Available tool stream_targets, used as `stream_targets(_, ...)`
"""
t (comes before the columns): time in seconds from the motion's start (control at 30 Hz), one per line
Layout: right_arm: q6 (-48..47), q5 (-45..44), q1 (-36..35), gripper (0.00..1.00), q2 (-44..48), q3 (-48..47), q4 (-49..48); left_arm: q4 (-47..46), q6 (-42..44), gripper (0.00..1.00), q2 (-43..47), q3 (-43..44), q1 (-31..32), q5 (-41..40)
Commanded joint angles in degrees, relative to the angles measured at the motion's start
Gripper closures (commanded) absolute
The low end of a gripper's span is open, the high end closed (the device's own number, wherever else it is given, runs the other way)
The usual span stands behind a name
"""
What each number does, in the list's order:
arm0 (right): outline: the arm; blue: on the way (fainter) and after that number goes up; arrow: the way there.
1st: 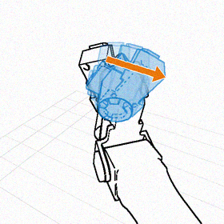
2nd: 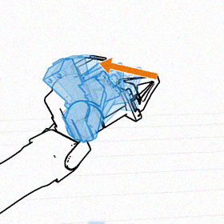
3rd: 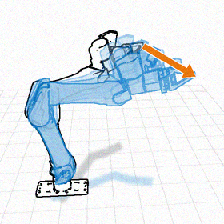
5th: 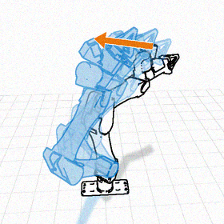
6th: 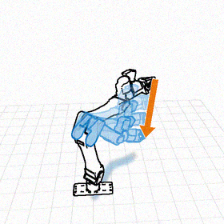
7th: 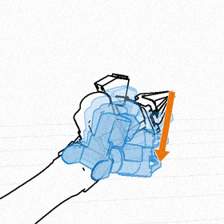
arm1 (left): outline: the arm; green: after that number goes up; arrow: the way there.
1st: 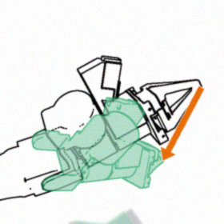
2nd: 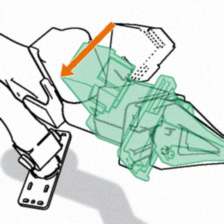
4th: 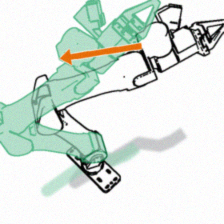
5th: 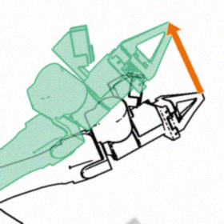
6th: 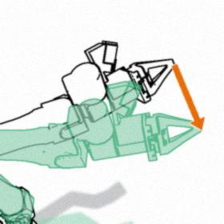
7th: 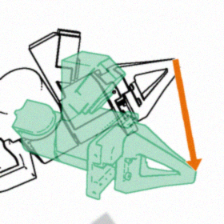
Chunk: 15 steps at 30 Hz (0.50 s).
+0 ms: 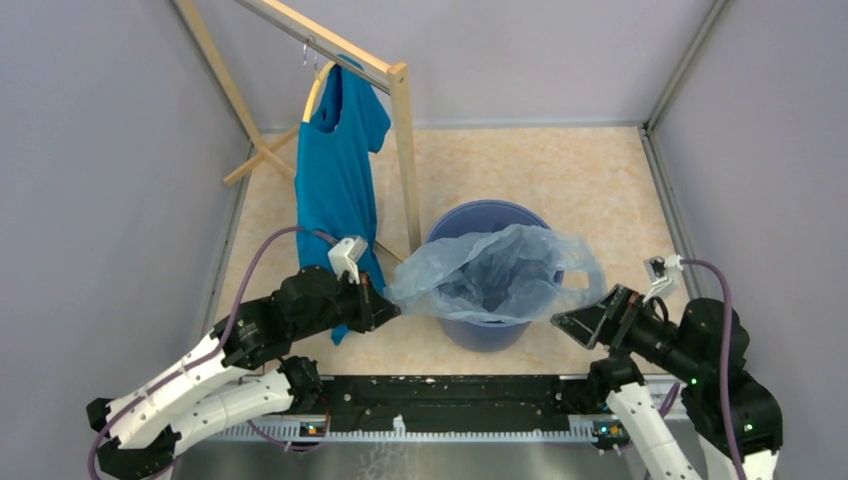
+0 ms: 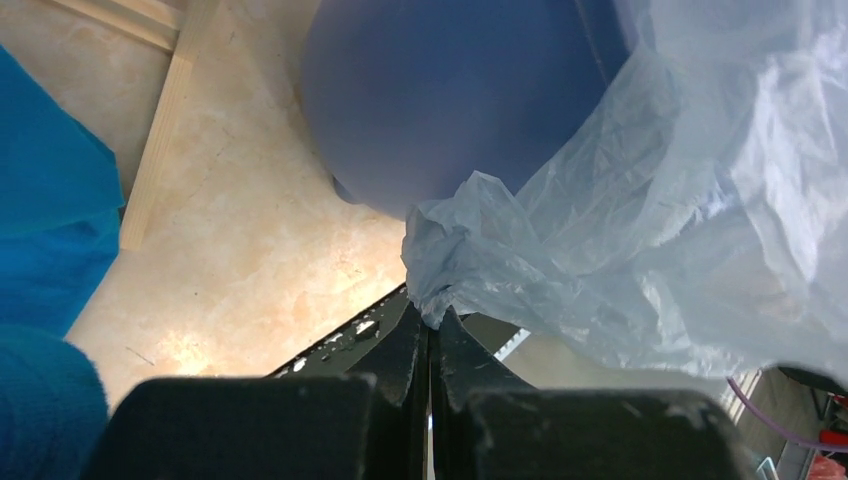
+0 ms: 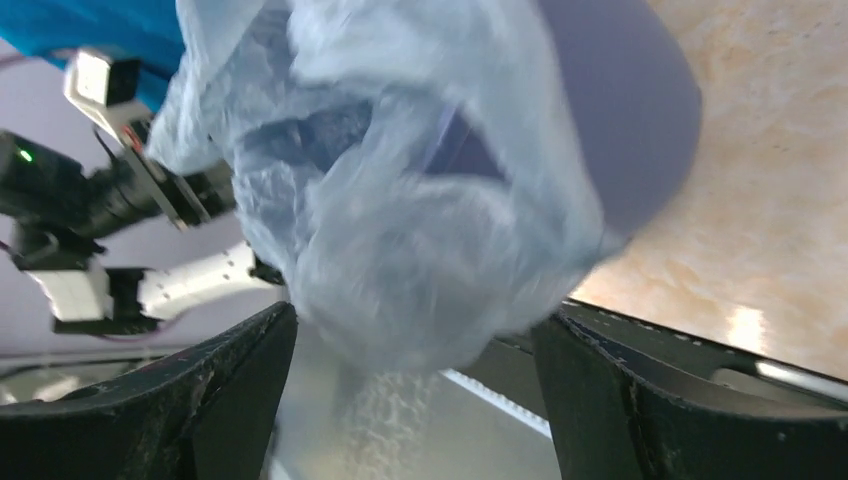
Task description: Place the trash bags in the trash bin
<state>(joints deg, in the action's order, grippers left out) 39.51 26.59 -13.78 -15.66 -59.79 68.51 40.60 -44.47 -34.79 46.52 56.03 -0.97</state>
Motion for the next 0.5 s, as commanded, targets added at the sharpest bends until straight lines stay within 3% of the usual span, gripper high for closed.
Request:
stream_targets(0.0,15.54,-1.92,-0.55,0.18,0.62,4.38,-12.21,2.28,-1.48,1.0,-1.74,0.79,0.04,-2.38)
stream_targets(0.1,14.85,-5.91,-0.55,0.29,-0.86,4.53,-12.89,3.42,-3.12,1.0,0.18,-0.46,0.04,-4.17)
stream_targets(0.17,14.79,-6.36,-0.55,0.51,-0.96,4.21,-14.35,4.21,-4.38,1.0,2.33,-0.1,0.03,-5.72)
stream_targets(0.27,14.82,-2.29,-0.55,0.56,0.53,5.03,-15.97,5.35,-6.45,1.0,4.52,1.13,0.04,-7.23)
stream_targets(0.37,10.63,2.84,-0.55,0.83,2.25,6.54,-16.59,3.14,-6.76,1.0,5.58,2.36,0.04,-5.34)
stream_targets(0.47,6.98,4.36,-0.55,0.98,2.98,7.03,-14.71,-0.87,-5.0,1.0,6.06,2.17,0.04,-3.88)
